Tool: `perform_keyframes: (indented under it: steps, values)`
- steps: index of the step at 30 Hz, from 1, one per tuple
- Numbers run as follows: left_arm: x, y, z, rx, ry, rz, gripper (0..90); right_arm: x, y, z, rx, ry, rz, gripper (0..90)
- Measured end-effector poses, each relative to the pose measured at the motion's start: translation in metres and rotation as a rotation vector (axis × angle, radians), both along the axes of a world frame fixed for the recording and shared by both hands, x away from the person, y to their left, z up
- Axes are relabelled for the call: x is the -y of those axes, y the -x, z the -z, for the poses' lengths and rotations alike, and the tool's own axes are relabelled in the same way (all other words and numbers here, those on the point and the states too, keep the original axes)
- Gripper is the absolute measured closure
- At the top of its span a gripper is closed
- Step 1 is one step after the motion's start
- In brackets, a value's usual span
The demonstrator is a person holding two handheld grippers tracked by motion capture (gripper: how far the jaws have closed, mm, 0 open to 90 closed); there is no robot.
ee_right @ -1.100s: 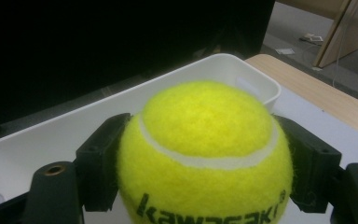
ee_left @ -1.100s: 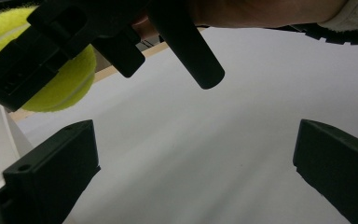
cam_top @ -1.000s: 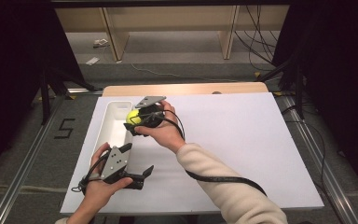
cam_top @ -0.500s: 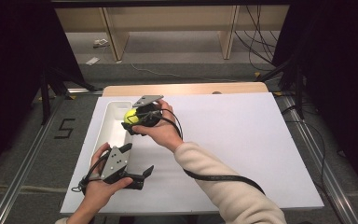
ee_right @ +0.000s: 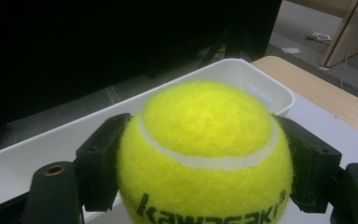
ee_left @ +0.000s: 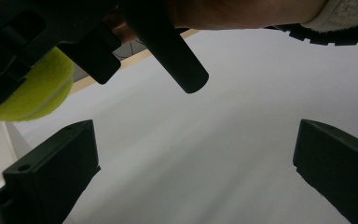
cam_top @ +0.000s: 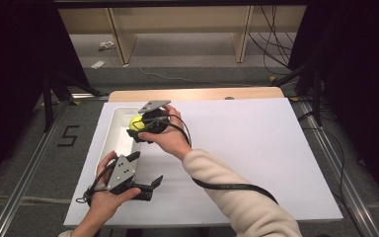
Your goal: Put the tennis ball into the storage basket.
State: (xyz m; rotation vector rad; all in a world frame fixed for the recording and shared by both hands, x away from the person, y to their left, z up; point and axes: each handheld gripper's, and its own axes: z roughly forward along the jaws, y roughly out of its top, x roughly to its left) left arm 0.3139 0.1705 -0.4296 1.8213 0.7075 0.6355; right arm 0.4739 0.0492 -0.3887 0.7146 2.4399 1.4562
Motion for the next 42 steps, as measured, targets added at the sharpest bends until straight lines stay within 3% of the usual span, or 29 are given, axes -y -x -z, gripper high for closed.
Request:
perform_keyframes:
  steps: [42]
  values:
    - [0.0,0.0,0.0,-0.001,0.003,0.003,0.0,-0.02,-0.006,-0.003,-0.007,0.01,-0.017,26.3]
